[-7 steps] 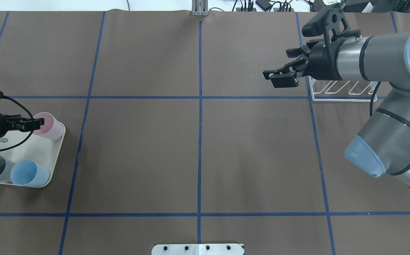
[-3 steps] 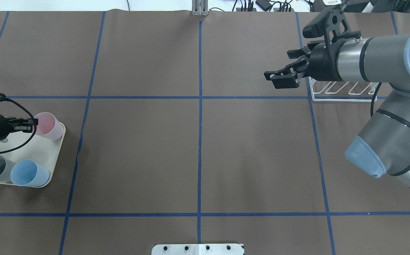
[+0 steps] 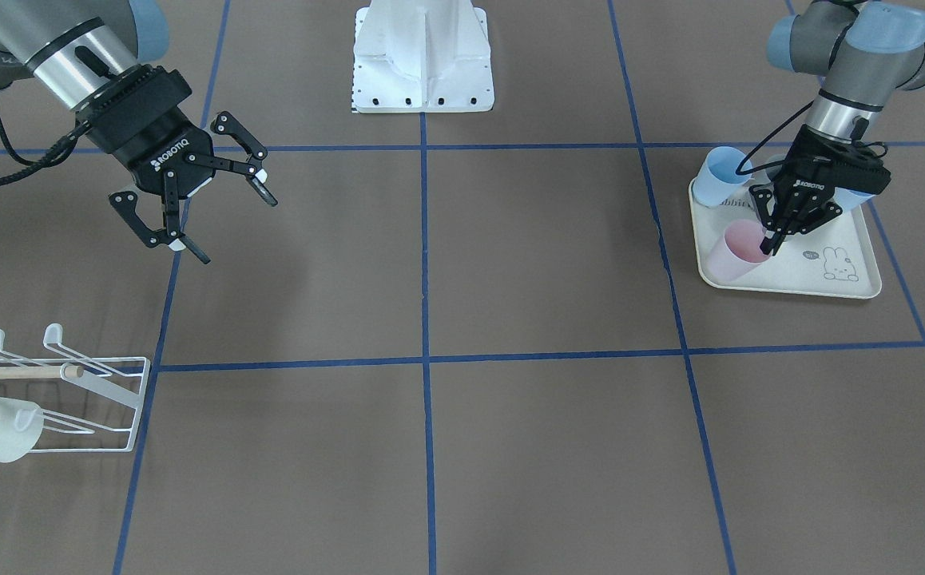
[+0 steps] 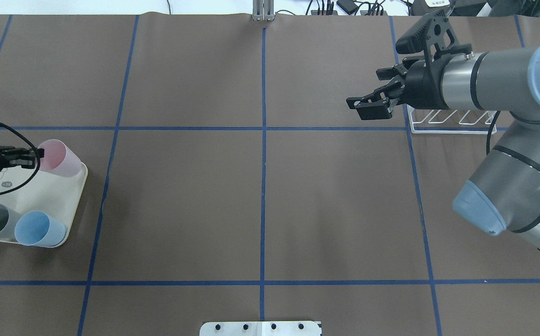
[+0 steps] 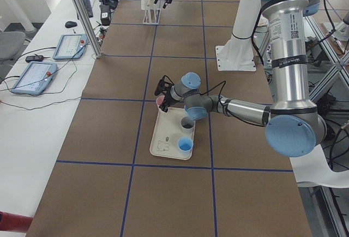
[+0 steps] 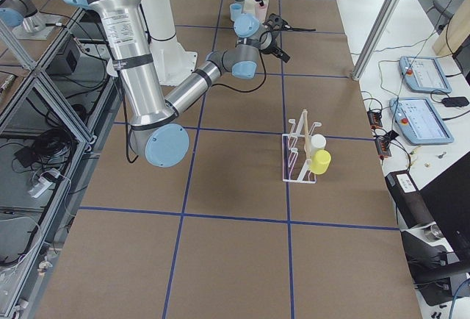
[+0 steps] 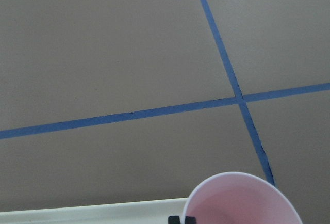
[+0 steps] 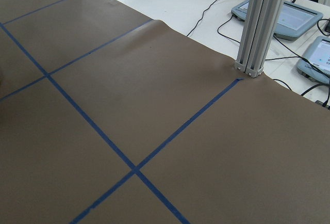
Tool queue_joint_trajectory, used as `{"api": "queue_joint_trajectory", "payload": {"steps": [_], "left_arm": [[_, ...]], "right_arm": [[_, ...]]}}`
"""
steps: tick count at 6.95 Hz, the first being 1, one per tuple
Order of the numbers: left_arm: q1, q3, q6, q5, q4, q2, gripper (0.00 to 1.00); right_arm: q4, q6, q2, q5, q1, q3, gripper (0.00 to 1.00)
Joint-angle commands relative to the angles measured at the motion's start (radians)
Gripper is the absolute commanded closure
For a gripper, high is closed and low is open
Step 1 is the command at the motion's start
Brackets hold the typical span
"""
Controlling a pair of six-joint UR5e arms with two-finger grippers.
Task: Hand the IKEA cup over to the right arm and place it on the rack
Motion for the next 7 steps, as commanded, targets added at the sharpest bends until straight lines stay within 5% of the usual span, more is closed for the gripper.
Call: {"api": "queue_joint_trajectory", "payload": {"steps": [1,3,5,7], "left_arm": [[-0.153,-0.072,0.068,-0.186,0.008,-0.018,1.0],[-0.152,-0.188,-0.187,-0.279,0.11,-0.131,1.0],[-0.145,-0.227,-0.465,-0.391,0.128,-0.312,1.0],[-0.008,-0.213,-0.575,-0.384,0.129,-0.47,1.0]], "right_arm": [[0.007,-0.009,0.023,-0.005,-0.052,-0.006,0.01],[0.008,-0.042,0.069,-0.022,-0.109,-0.01,0.01],[0.01,-0.131,0.097,-0.195,-0.232,-0.013,0.01],[0.209,-0.151,0.105,-0.28,-0.298,-0.088,0.01]]}}
